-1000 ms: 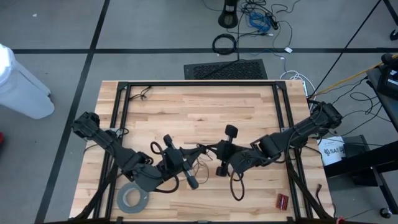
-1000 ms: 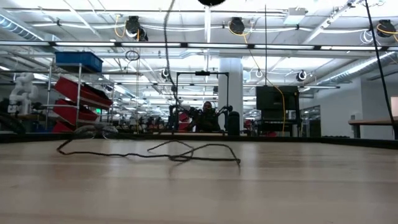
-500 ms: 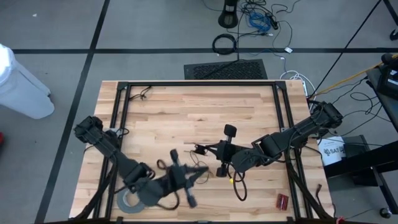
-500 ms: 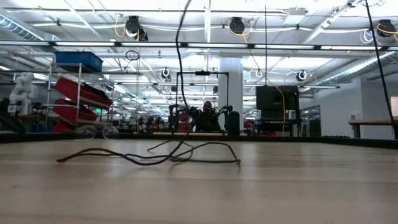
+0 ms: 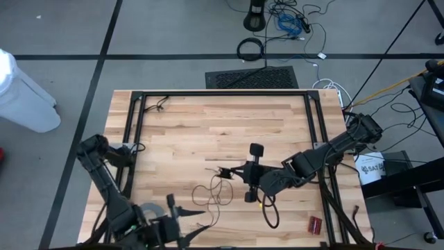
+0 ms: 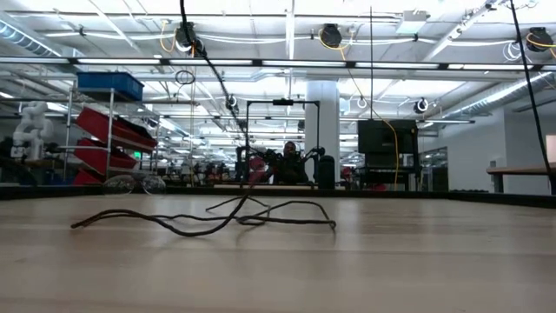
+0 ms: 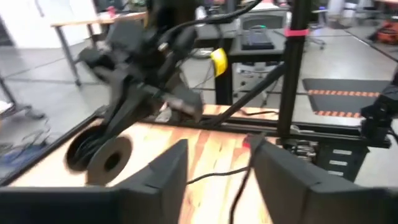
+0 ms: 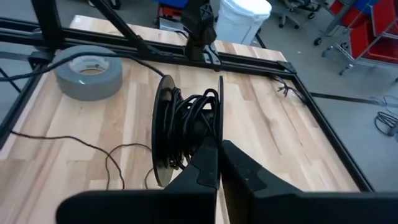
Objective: Coil cords
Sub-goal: Coil the black wire onto the spool
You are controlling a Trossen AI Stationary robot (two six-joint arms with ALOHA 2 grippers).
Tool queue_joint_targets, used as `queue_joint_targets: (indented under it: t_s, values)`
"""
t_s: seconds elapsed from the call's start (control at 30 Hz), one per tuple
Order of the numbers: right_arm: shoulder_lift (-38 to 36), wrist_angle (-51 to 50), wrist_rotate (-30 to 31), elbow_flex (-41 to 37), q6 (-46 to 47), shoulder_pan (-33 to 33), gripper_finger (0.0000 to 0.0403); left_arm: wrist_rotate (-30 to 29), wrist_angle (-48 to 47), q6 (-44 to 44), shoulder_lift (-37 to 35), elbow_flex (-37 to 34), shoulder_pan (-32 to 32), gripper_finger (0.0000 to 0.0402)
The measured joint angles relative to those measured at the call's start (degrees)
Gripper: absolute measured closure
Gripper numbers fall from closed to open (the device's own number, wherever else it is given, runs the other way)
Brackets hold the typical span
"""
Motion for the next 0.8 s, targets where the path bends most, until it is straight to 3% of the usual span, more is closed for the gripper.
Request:
queue_joint_targets:
  t_s: [0.13, 0.3, 0.53, 0.8]
  values:
    - [-0.2, -0.1, 0.0, 0.0, 0.0, 0.8, 0.0403, -3.2, -7.5, -9.4, 0.0, 0.0, -2.2, 0.0164]
    - [-1.4, -0.7, -2.0, 0.0, 0.3, 1.8, 0.0403, -3.3, -14.9, -18.7, 0.0, 0.0, -3.7, 0.0127]
    - [-2.0, -2.1, -3.0, 0.0, 1.3, 2.4, 0.0403, -3.3, -16.4, -20.9, 0.0, 0.0, -2.7, 0.0092]
    - [-2.9, -5.3, -4.1, 0.0, 4.1, 3.0, 0.0403, 8.8, -18.3, -18.3, 0.0, 0.0, -3.0, 0.0088]
